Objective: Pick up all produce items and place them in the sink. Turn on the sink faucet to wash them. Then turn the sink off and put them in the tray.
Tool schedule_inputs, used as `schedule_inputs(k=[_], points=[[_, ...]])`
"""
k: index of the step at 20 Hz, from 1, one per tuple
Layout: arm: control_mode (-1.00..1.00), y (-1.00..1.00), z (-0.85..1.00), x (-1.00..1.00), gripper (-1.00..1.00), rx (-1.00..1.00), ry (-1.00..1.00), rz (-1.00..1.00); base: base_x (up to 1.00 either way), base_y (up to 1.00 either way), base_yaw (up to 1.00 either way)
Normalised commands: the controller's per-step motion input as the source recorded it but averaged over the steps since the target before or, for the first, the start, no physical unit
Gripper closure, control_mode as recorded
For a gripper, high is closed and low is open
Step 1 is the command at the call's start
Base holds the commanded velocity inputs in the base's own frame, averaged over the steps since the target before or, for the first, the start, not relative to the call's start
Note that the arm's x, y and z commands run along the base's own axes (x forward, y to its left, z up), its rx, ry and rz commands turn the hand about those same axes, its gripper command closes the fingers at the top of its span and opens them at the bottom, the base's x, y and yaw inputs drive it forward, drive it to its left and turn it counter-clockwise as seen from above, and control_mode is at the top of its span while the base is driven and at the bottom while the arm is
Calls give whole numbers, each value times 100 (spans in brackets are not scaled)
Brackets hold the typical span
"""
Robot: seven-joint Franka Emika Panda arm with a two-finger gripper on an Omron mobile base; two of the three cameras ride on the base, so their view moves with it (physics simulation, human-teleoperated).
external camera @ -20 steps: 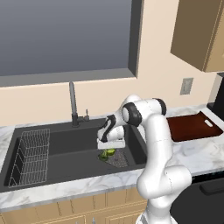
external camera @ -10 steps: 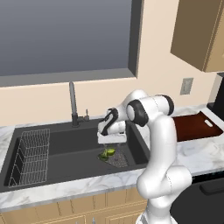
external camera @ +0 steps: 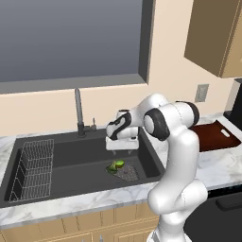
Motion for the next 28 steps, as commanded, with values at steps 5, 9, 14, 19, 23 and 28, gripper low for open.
schedule_inputs(k=[5, 9, 14, 19, 23, 28], points=[[-100, 9, 49, -33, -100, 1, -2, 0, 0, 0, 0], [-100, 11, 49, -37, -100, 0, -3, 0, 0, 0, 0], [-100, 12, 44, -37, -100, 0, -3, 0, 0, 0, 0], [-100, 8, 36, -38, -100, 0, -7, 0, 0, 0, 0], [-100, 3, 27, -42, -100, 1, -13, 0, 0, 0, 0], [-100, 0, 27, -48, -100, 0, -18, 0, 0, 0, 0]])
